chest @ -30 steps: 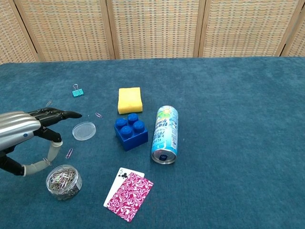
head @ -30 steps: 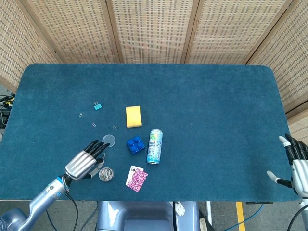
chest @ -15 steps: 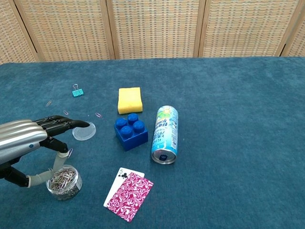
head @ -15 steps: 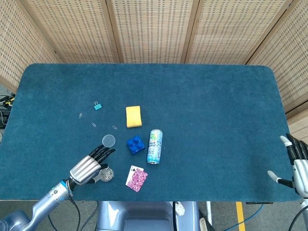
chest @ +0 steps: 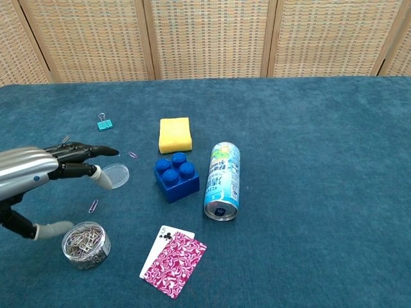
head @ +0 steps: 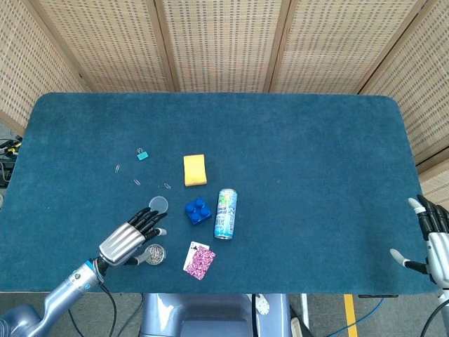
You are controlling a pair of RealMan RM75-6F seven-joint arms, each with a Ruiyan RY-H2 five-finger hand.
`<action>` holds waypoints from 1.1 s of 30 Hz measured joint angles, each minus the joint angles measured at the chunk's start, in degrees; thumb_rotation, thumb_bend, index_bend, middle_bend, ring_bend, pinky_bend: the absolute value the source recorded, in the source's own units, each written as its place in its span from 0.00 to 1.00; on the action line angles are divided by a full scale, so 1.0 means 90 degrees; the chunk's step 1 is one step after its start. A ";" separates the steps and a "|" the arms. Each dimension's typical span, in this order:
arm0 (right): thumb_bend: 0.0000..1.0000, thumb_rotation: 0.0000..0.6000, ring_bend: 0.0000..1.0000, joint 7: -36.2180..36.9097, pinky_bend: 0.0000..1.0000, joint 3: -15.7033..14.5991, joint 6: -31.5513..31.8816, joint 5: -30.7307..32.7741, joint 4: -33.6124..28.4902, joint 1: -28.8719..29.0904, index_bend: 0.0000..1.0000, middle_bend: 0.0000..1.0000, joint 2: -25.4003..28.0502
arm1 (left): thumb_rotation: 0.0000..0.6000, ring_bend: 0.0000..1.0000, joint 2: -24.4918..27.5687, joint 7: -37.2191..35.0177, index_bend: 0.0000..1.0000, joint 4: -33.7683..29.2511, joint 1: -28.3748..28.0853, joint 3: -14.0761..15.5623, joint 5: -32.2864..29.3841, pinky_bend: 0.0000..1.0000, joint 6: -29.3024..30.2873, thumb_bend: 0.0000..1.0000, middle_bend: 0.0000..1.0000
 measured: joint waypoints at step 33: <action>0.00 1.00 0.00 -0.0051 0.00 -0.0001 -0.0036 0.0019 -0.0004 0.0017 0.01 0.00 -0.0012 | 1.00 0.00 -0.1062 0.0435 0.42 0.1710 -0.0375 -0.0334 -0.0667 0.00 -0.0963 0.66 0.00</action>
